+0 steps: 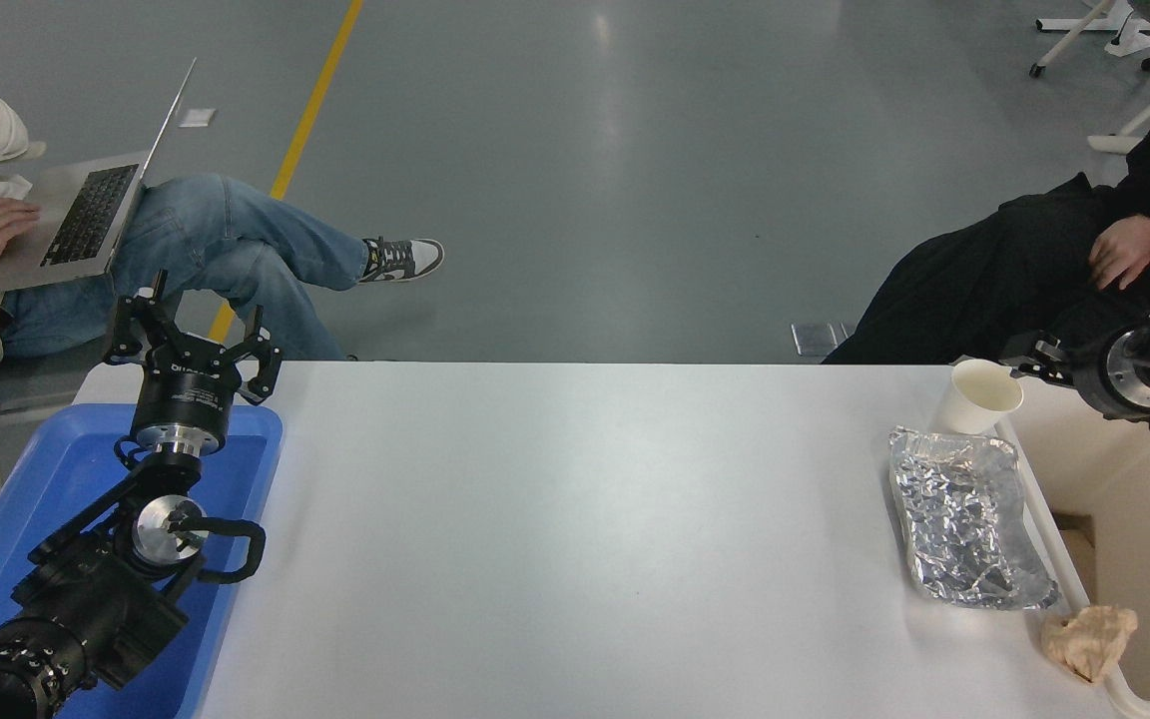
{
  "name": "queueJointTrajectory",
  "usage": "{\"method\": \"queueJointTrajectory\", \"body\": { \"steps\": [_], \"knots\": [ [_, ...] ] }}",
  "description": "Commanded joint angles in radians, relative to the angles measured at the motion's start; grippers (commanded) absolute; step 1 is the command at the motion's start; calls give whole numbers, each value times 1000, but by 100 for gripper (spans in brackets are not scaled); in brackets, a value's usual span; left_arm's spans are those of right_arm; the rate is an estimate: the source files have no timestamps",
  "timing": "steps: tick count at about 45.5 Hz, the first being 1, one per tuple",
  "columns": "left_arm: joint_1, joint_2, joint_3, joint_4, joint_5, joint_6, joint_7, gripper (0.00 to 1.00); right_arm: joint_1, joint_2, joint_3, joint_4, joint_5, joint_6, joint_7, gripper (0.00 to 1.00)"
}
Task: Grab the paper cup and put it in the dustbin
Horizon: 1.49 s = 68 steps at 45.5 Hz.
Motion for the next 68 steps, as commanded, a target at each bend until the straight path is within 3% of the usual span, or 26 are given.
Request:
{"method": "queueJointTrajectory", "body": {
  "steps": [1,11,27,46,53,60,68],
  "knots": [
    [0,0,0,0,0,0,0,99,-146,73,65,-186,76,-50,-2,100],
    [-1,0,0,0,0,0,0,99,-289,156,112,-430,77,-51,-2,100],
    [0,0,0,0,2,0,0,99,-333,219,134,-444,71,-85,-2,100],
    [-1,0,0,1,2,0,0,99,-346,216,134,-444,71,-99,-2,53],
    [-1,0,0,1,2,0,0,99,-346,216,140,-442,73,-99,-3,47],
    [0,0,0,0,2,0,0,99,-346,213,140,-430,74,-99,-8,20],
    [-1,0,0,0,2,0,0,99,-344,213,140,-424,79,-93,-14,2]
  ]
}}
